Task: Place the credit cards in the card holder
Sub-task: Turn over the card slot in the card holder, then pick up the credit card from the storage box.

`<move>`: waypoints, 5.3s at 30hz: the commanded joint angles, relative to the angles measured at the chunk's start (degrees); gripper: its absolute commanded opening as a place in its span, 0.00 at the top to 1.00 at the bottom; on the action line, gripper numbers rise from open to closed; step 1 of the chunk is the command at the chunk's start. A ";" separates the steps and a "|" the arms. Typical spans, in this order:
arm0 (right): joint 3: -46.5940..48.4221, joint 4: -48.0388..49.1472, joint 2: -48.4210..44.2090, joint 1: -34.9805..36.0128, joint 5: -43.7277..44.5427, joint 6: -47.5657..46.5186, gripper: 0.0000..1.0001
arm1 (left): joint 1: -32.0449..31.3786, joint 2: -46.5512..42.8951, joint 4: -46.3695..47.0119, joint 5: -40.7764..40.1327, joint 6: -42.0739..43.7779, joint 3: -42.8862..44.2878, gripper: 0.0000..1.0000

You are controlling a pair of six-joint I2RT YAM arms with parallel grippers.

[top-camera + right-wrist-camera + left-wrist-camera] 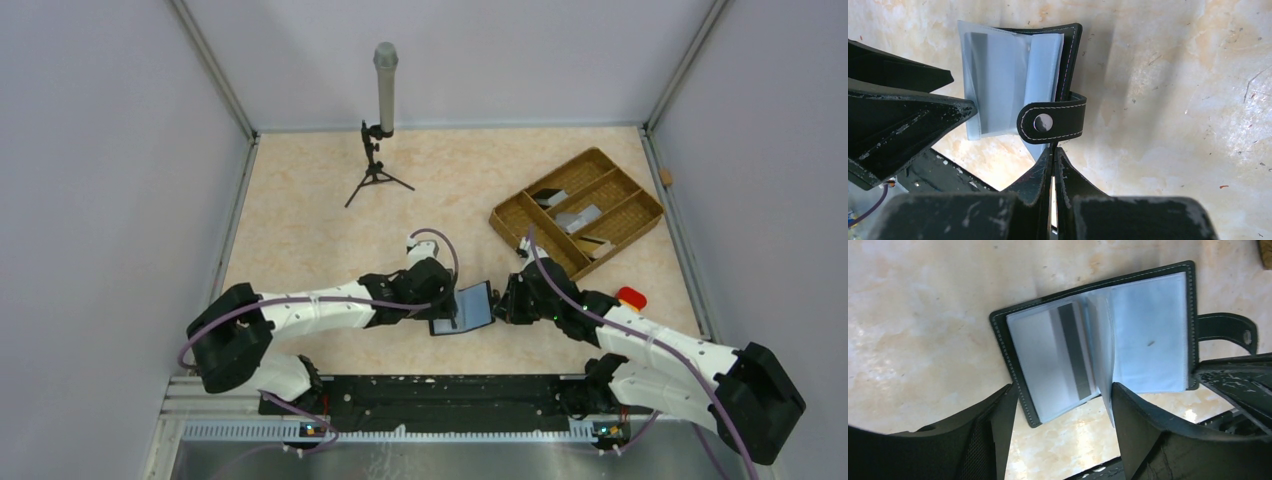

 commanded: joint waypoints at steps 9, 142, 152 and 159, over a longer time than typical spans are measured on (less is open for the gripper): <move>0.52 0.11 0.78 0.90 0.83 -0.68 1.00 | 0.30 -7.17 -3.34 -3.93 -3.12 -4.87 0.21; 40.14 -12.30 33.78 -37.07 25.21 -16.80 0.16 | 30.74 -24.89 -22.88 7.23 36.57 7.07 0.01; 42.50 -10.80 42.18 -38.57 27.08 -16.55 0.18 | 31.60 -24.24 -22.11 9.87 37.17 6.35 0.01; 40.03 -11.67 40.26 -38.64 26.86 -16.38 0.25 | 31.87 -23.73 -22.00 10.55 37.22 6.25 0.01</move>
